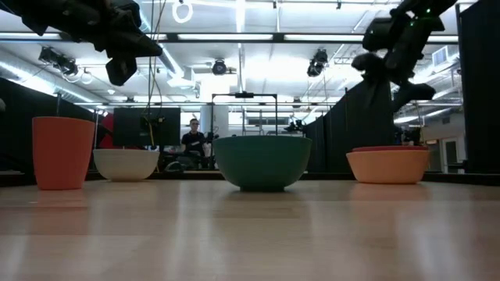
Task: Nest bowls inside each other
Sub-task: Move the stacked bowls to the center of the table
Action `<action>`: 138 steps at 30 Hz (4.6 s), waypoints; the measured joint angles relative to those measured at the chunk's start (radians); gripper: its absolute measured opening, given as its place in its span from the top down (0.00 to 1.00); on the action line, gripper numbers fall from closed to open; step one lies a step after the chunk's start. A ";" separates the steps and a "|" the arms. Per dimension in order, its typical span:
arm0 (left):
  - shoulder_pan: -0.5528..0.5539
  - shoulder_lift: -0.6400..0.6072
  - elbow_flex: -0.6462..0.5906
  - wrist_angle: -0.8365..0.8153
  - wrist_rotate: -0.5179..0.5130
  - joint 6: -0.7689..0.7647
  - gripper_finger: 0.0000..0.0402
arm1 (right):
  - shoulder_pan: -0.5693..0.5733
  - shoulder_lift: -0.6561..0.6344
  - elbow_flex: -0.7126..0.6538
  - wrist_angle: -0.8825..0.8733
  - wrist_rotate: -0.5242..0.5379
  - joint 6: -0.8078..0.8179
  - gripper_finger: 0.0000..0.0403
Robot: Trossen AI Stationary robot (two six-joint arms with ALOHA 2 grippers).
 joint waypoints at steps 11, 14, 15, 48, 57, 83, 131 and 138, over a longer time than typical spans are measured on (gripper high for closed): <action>0.000 0.000 0.000 0.000 0.000 -0.001 1.00 | 0.199 0.080 0.000 -0.003 0.100 -0.076 0.42; 0.000 0.000 0.000 0.000 0.000 -0.002 1.00 | 0.227 0.121 0.000 -0.008 0.118 -0.077 0.42; 0.000 0.000 0.000 0.000 0.000 -0.002 1.00 | 0.236 0.135 0.000 -0.009 0.124 -0.077 0.42; 0.000 0.000 0.000 0.000 0.000 -0.003 1.00 | 0.314 0.417 0.000 -0.017 0.237 -0.096 0.37; 0.000 0.000 0.000 0.000 0.000 -0.005 1.00 | 0.315 0.491 0.000 -0.018 0.240 -0.100 0.55; 0.000 0.001 0.000 -0.001 -0.012 0.056 1.00 | 0.680 0.489 0.161 -0.019 0.137 -0.047 1.00; 0.000 0.001 0.000 0.001 -0.012 0.052 1.00 | 0.888 0.708 0.378 0.131 0.062 0.003 0.96; 0.000 0.001 0.000 0.001 -0.012 0.052 1.00 | 0.880 0.711 0.377 0.162 0.061 0.015 0.90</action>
